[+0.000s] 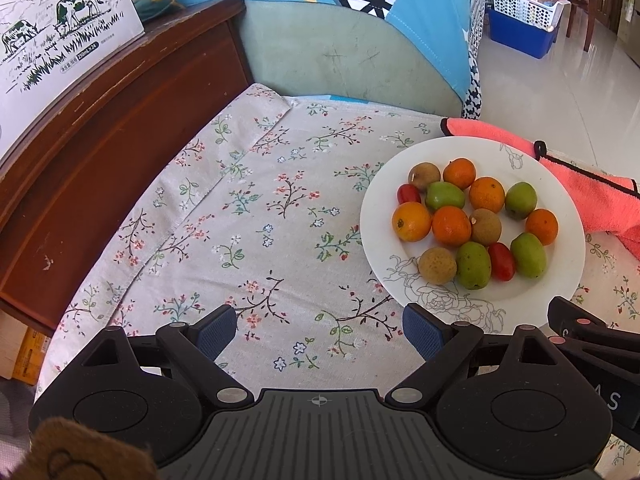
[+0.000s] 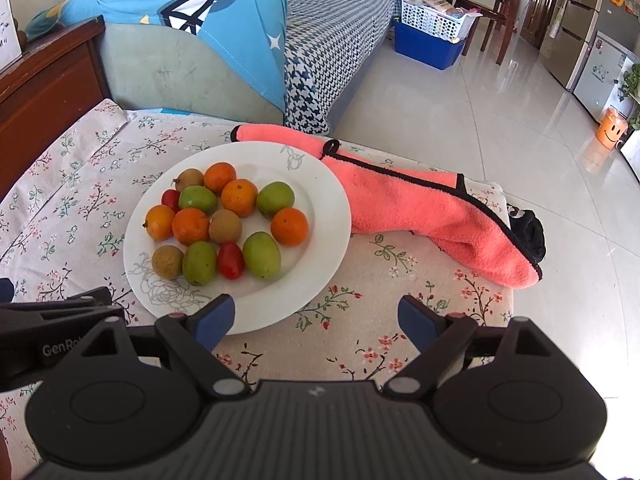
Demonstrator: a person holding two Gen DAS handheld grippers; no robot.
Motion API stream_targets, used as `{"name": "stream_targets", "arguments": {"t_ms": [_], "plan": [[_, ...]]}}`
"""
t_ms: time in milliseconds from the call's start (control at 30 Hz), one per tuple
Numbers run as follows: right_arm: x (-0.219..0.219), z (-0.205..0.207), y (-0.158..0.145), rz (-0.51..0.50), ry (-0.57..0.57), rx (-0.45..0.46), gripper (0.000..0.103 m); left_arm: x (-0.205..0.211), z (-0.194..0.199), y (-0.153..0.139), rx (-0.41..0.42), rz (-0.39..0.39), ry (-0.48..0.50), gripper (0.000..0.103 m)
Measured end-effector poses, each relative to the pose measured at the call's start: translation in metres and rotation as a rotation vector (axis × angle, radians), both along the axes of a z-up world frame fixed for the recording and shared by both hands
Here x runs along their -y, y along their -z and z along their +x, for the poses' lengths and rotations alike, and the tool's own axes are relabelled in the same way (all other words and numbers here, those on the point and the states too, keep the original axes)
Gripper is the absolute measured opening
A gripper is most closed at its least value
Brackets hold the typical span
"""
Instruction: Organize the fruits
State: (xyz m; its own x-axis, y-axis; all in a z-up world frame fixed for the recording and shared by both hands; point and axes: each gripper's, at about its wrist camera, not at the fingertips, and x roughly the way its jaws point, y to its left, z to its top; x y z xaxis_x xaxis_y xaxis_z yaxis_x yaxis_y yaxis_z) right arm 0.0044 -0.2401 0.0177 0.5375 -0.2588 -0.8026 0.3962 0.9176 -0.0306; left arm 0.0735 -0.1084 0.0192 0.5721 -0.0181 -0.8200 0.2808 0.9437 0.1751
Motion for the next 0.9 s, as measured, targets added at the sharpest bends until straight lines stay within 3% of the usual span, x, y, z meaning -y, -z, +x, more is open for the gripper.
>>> {"name": "stream_targets", "arguments": {"t_ms": [900], "plan": [[-0.036, -0.030, 0.002, 0.025, -0.081, -0.026, 0.089, -0.038, -0.041, 0.001, 0.028, 0.030, -0.027, 0.092]]}}
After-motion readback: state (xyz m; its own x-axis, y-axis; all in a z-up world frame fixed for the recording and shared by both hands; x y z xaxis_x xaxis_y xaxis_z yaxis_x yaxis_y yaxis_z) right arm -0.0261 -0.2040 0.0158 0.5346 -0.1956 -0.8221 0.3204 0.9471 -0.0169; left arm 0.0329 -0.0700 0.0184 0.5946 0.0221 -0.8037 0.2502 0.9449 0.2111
